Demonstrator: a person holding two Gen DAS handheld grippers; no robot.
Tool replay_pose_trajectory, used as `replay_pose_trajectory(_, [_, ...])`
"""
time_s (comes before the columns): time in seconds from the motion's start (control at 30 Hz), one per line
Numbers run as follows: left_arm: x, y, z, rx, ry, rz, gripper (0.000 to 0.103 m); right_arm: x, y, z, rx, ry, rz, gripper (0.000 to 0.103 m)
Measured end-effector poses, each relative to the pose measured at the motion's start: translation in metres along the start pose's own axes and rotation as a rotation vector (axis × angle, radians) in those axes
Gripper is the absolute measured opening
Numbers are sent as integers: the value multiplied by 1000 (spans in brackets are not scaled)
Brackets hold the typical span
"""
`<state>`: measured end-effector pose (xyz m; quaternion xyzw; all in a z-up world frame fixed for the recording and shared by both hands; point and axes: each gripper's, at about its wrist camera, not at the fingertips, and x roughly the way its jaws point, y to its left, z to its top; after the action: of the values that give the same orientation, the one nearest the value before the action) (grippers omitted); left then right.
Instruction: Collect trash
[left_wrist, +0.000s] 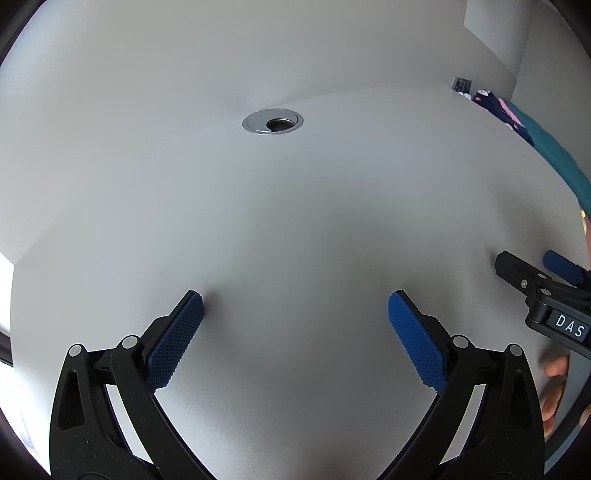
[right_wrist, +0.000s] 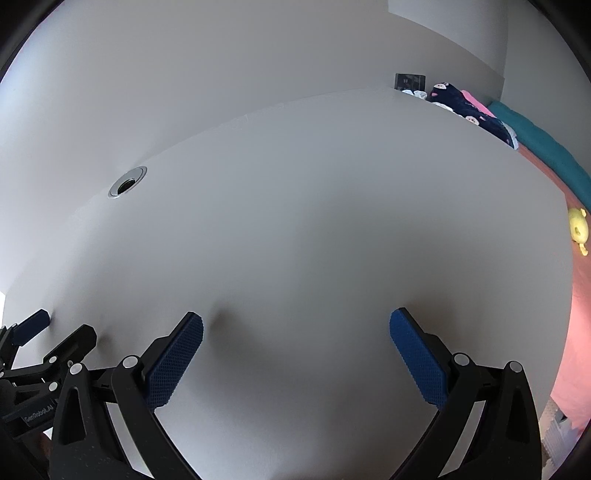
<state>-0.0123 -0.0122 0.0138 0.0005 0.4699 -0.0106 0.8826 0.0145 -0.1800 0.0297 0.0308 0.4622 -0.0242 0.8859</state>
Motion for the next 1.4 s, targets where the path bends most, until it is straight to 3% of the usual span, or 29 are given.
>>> replay_pose_trajectory(0.37, [1, 0, 2, 2, 2, 7, 97, 4, -1, 2, -5, 12, -48, 101])
replay_pose_trajectory(1.4, [3, -1, 3, 1, 2, 9, 97, 4, 0, 1, -8, 15, -50, 101])
